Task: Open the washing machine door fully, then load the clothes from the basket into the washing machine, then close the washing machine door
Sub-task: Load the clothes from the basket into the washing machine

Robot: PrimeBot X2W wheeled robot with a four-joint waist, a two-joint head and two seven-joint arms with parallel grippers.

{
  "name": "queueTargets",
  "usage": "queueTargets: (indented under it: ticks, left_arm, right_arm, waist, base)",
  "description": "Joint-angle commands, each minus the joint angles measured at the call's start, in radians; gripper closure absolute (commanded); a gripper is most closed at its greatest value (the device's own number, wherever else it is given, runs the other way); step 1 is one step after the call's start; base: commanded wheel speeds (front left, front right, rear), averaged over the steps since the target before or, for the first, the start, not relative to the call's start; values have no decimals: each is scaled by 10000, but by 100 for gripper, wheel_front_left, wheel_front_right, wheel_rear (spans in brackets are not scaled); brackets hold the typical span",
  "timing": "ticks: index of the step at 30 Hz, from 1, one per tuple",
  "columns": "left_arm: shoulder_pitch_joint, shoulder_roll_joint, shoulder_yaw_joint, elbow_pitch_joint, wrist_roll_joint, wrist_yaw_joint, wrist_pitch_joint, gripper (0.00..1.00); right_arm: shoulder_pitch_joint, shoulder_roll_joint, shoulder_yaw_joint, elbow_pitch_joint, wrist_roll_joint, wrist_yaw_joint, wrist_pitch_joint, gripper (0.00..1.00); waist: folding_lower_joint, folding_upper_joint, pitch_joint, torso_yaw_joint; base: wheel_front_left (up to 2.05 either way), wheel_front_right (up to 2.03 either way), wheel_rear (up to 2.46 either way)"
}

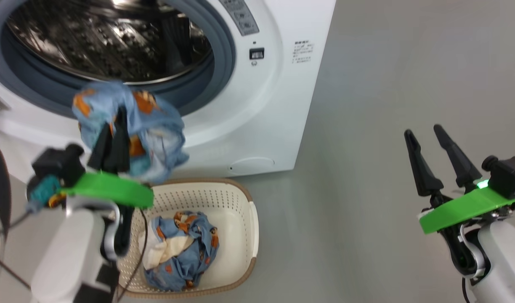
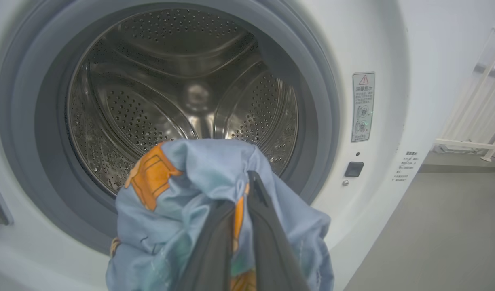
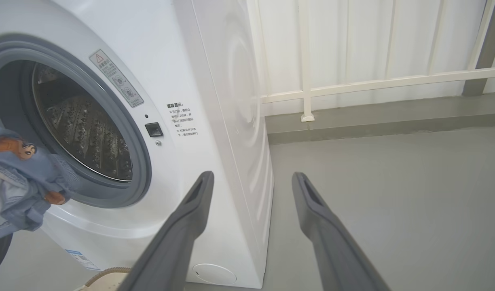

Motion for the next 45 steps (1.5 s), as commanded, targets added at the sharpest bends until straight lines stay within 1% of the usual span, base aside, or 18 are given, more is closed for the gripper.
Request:
queueTargets:
  ticks: [1,7,11,12,15,21,28,32,35,36,37,38,40,42,45]
  left_arm:
    - [-714,267,373,36,84,-69,-64,100]
    - [-2581,190,545,1493,222,-285,-64,100]
    - [-3827,270,588,2517,522,-330,-64,100]
    - [-4423,355,661,2904,667,-333,-64,100]
    - [-5201,447,767,3330,888,-326,-64,100]
    - [-6464,690,1156,4022,1103,-375,-64,100]
    - [-7725,1046,1275,4719,1538,-341,-64,100]
    - [-8380,1267,1341,4791,1819,-269,-65,100]
    - [-8703,1467,1443,4519,2091,-145,-65,100]
    - [-8772,1551,1500,4468,2173,-97,-65,79]
    - [-8815,1595,1561,4454,2232,-44,-65,22]
    - [-8823,1625,1596,4502,2302,26,-65,0]
    - [-8854,1684,1619,4606,2479,192,-65,0]
    - [-8863,1688,1616,4714,2546,253,-65,0]
    - [-8936,1623,1558,5362,2658,390,-52,0]
  right_arm:
    - [-257,-202,140,-316,-67,46,-80,0]
    - [-623,-320,190,-534,-111,46,-80,0]
    - [-964,-393,228,-738,-160,46,-80,0]
    - [-1107,-425,198,-835,-192,46,-80,0]
    - [-1233,-420,29,-1005,-232,46,-80,0]
    - [-1390,-342,-130,-1303,-335,46,-80,0]
    - [-1455,-258,-268,-1524,-465,46,-80,0]
    - [-1415,-164,-330,-1601,-502,46,-80,0]
    - [-1441,-58,-302,-1656,-530,46,-80,0]
    - [-1454,-20,-290,-1659,-536,46,-80,0]
    - [-1458,8,-289,-1657,-544,46,-80,0]
    - [-1452,36,-289,-1650,-549,46,-80,0]
    - [-1435,89,-270,-1629,-560,46,-80,0]
    - [-1425,111,-264,-1614,-565,46,-80,0]
    - [-1400,167,-247,-1552,-570,46,-80,0]
  waist:
    - [-1,0,448,-46]
    - [-1,0,1420,-207]
    - [-1,0,2159,-424]
    - [-1,0,2534,-563]
    - [-1,0,3080,-748]
    - [-1,0,4050,-1096]
    - [-1,0,4843,-1505]
    - [-1,0,5142,-1740]
    - [-1,0,5284,-1943]
    - [-1,0,5317,-2008]
    - [-1,0,5336,-2050]
    - [-1,0,5337,-2086]
    - [-1,0,5320,-2152]
    - [-1,0,5301,-2171]
    - [-1,0,5200,-2158]
  base:
    - [0,0,0]
    - [0,0,0]
    - [0,0,0]
    - [0,0,0]
    - [0,0,0]
    - [0,0,0]
    - [0,0,0]
    - [0,0,0]
    - [0,0,0]
    - [0,0,0]
    - [0,0,0]
    - [0,0,0]
    - [0,0,0]
    - [0,0,0]
    - [0,0,0]
